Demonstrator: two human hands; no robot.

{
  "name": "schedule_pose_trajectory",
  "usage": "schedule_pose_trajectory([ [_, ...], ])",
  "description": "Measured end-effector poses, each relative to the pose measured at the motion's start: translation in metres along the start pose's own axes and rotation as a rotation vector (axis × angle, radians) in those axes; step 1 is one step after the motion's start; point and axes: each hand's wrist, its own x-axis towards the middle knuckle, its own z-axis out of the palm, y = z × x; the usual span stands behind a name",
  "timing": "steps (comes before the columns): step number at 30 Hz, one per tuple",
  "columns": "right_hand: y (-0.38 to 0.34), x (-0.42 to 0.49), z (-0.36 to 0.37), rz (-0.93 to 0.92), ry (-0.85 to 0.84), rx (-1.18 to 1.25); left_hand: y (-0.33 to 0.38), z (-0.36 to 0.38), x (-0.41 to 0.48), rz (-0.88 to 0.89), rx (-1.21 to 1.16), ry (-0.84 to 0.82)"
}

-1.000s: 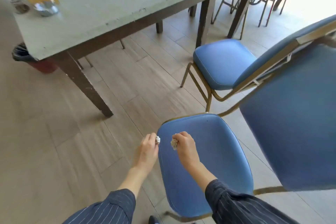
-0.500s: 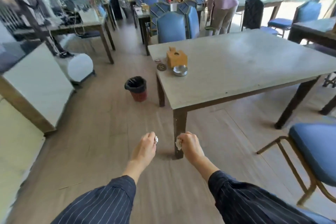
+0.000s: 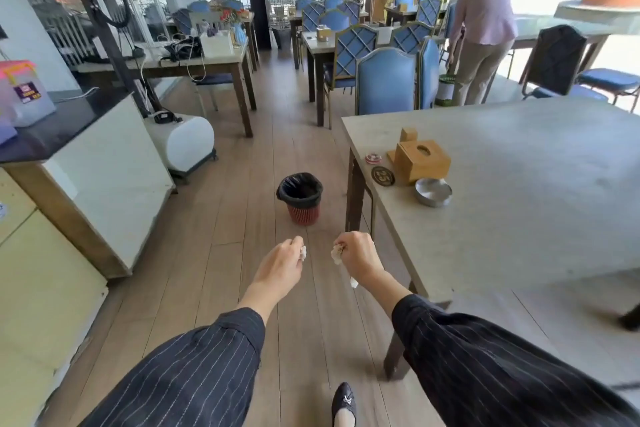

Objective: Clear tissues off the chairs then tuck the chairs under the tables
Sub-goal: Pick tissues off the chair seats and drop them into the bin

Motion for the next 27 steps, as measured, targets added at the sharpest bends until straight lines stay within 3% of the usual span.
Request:
schedule_pose_trajectory([
  [14,-0.048,0.385,0.038,-0.009,-0.105,-0.011,-0.142,-0.036,0.346,-0.046,0.018,0.003],
  [27,-0.013,0.679,0.125,0.243,-0.043,-0.012,-0.269,0.031,0.652,0.005,-0.048,-0.179],
])
